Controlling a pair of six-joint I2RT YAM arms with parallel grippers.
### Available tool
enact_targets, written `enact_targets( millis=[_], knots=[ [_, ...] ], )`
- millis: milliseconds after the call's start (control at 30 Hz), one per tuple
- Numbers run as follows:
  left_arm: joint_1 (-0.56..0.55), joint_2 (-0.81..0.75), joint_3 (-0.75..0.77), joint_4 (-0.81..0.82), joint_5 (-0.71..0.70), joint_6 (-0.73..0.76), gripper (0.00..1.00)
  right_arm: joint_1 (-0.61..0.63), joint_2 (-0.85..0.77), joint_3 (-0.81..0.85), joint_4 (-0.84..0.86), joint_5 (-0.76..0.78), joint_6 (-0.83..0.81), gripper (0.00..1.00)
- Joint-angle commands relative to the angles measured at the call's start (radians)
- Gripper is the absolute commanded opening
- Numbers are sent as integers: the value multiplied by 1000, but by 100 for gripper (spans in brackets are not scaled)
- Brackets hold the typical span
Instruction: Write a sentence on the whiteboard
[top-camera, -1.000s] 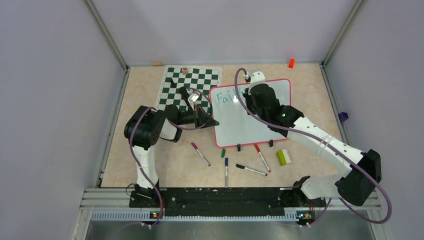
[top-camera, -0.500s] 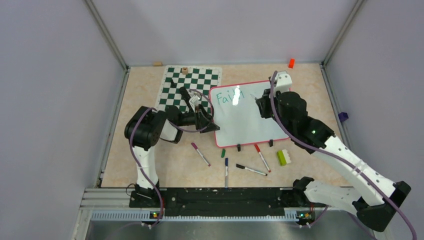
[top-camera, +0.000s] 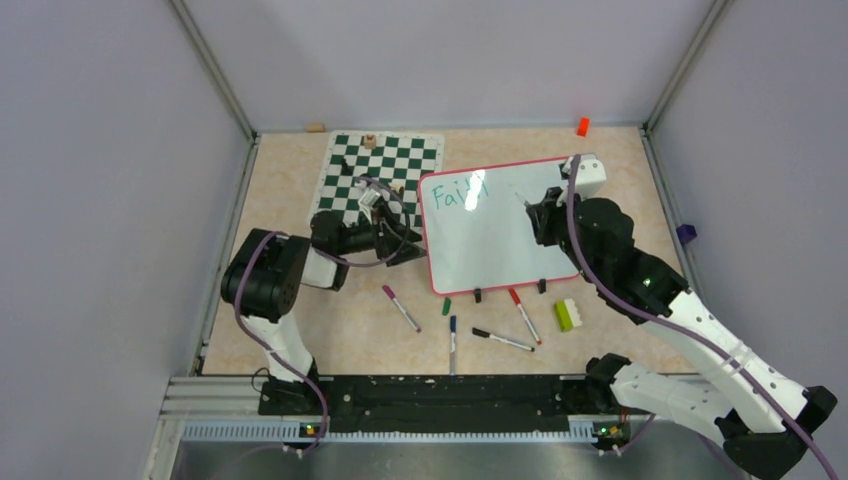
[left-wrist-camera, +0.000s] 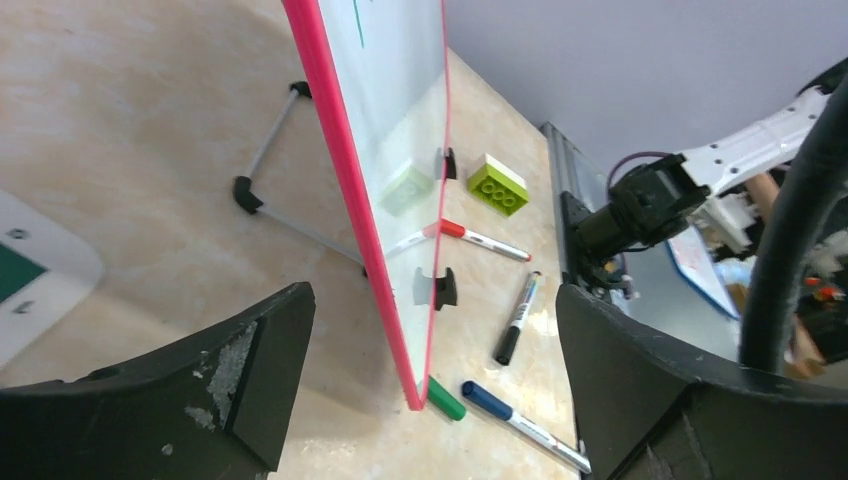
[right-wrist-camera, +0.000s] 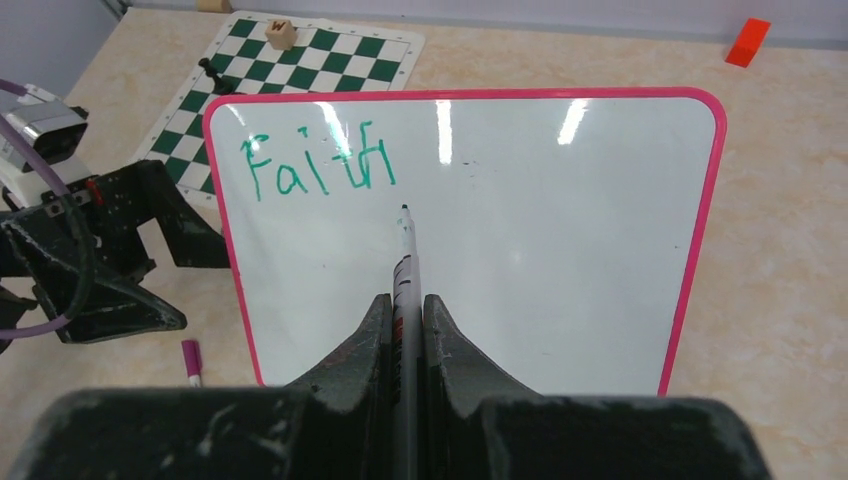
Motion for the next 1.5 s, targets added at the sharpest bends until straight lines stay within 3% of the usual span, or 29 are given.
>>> enact_targets(
  millis=[0,167,233,300,400,500,600,633,700,733,767,800,833,900,1167,1267,1467],
  knots=[
    [38,-171,-17,-314,-60,192,97,-10,-6,37,22,37,-12,0],
    [44,-405,18,-941,-218,600,99,-9,-4,28,49,41,-14,0],
    [44,-508,-1,-1066,-339,703,87,-10,-2,21,52,44,-15,0],
    [47,-604,-51,-1083,-480,704,69,-9,-1,15,56,43,-19,0],
    [53,-726,-127,-1037,-600,674,56,-10,-1,7,61,39,-24,0],
    [52,-865,-157,-1142,-661,805,48,-10,-4,-2,68,30,-28,0],
    [53,-985,-249,-1101,-835,740,31,-9,-4,-11,77,17,-28,0],
    [53,-1020,-269,-1098,-915,711,31,-9,-6,-15,79,12,-27,0],
    [53,-1097,-309,-1089,-1025,670,94,-10,-9,-27,85,1,-23,0],
    [53,-1129,-329,-1083,-1076,655,96,-9,-11,-33,88,-9,-19,0],
    [53,-1163,-344,-1084,-1137,628,81,-10,-14,-38,92,-17,-15,0],
    [53,-1189,-358,-1097,-1281,578,78,-10,-19,-43,93,-25,-12,0],
    [53,-1212,-365,-1125,-1426,517,96,-10,-23,-47,94,-31,-7,0],
    [54,-1236,-357,-1257,-1689,314,99,-10,-37,-58,98,-40,0,0],
    [56,-1126,-320,-1280,-1508,254,99,-10,-82,-101,79,-66,13,0],
    [56,-1155,-357,-1192,-1307,338,99,-9,-111,-121,64,-62,16,0],
    [52,-1090,-354,-1127,-1104,356,99,-9,-158,-167,38,-62,-3,0]
  ],
)
